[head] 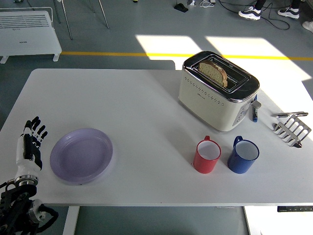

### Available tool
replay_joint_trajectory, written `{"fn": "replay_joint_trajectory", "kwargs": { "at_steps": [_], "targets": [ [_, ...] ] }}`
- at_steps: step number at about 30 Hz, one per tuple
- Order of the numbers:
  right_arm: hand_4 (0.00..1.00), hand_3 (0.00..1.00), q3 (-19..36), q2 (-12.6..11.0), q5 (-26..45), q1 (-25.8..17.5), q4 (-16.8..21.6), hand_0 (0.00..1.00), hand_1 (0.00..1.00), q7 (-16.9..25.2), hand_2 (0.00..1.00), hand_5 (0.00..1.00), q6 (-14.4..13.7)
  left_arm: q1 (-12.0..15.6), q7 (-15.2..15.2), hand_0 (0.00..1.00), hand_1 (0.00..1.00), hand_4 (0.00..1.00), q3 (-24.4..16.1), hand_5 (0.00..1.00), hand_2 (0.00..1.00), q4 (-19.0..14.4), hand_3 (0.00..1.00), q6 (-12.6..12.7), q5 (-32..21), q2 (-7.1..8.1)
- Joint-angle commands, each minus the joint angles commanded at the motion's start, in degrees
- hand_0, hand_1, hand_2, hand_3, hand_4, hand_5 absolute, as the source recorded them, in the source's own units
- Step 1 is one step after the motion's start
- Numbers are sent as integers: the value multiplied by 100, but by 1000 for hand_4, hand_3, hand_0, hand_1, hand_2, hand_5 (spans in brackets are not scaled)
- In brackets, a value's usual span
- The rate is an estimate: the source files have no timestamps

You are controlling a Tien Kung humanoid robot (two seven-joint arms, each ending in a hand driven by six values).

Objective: Push plate across desktop,pick up the break from the machine,place the break in the plate

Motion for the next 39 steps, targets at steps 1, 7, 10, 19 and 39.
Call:
{"fn": "replay_joint_trajectory", "kwargs": {
  "at_steps": [1, 7, 10, 19, 39],
  "targets": [
    [504, 665, 1, 0, 0, 0, 0, 761, 709, 0, 709, 517, 0, 4, -5, 871, 900, 583, 9, 998, 955, 4, 871, 1, 5, 0],
    [503, 665, 1, -3, 4, 0, -2, 762, 709, 1, 709, 516, 1, 58, -29, 870, 901, 580, 142, 998, 959, 29, 873, 9, 58, 0],
    [504, 666, -13, -3, 3, 5, -7, 762, 708, 1, 709, 515, 3, 103, -17, 868, 900, 589, 250, 998, 956, 7, 871, 10, -32, 7],
    [503, 665, -28, -12, 4, -15, -9, 762, 708, 2, 709, 515, -7, 275, -32, 868, 901, 597, 382, 998, 956, -26, 871, 32, -142, 0],
    [503, 664, -106, -1, 14, -14, -24, 761, 708, 13, 709, 515, -4, 351, -121, 866, 901, 599, 453, 998, 956, -227, 870, 111, -210, 0]
  ]
}}
